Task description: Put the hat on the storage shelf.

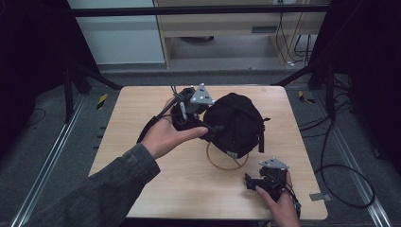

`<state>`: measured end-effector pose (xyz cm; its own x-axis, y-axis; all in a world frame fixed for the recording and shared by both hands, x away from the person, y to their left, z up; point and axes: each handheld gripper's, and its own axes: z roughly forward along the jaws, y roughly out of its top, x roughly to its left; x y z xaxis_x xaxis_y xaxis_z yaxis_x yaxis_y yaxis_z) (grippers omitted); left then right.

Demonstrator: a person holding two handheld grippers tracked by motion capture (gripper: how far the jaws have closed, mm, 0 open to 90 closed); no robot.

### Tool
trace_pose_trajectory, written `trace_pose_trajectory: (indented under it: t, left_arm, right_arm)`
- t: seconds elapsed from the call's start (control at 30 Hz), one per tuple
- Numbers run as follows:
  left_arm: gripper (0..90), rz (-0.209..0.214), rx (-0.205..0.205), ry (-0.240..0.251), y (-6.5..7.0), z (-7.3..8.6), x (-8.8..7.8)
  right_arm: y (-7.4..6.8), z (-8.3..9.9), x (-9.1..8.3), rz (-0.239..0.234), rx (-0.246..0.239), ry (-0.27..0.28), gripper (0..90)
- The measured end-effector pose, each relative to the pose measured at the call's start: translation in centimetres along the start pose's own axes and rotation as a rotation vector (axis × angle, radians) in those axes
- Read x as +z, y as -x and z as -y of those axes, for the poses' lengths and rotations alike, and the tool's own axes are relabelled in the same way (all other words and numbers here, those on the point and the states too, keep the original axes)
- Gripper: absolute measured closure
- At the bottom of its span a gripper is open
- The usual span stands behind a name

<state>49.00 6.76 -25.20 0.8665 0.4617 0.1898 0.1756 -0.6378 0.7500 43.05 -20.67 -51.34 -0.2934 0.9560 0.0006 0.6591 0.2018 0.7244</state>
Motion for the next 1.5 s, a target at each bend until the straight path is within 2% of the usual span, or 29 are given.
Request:
trace_pose_trajectory:
  t: [0.33,0.6,0.73,1.1,1.37,1.5]
  left_arm:
    - [7.8,-0.015,-0.039,-0.012,-0.8,2.7,-1.7]
    - [7.7,-0.037,-0.041,-0.024,-1.3,4.3,-2.6]
    - [7.5,-0.042,-0.064,-0.028,-1.6,5.5,-2.8]
    - [7.6,-0.073,-0.097,-0.042,-2.6,7.6,-3.1]
    - [6.9,-0.101,-0.126,-0.051,-3.7,10.4,-2.7]
    - [6.6,-0.089,-0.146,-0.052,-4.1,11.7,-2.4]
  right_arm:
    - [0.0,0.0,0.0,0.002,-0.005,0.0,0.4]
    - [0.0,0.0,0.0,0.002,-0.005,0.0,0.4]
    - [0.0,0.0,0.0,0.002,-0.005,0.0,0.4]
    - [0.0,0.0,0.0,0.001,-0.003,0.0,0.4]
    - [0.0,0.0,0.0,-0.001,-0.001,0.001,0.4]
    - [0.0,0.0,0.0,0.0,-0.002,0.0,0.4]
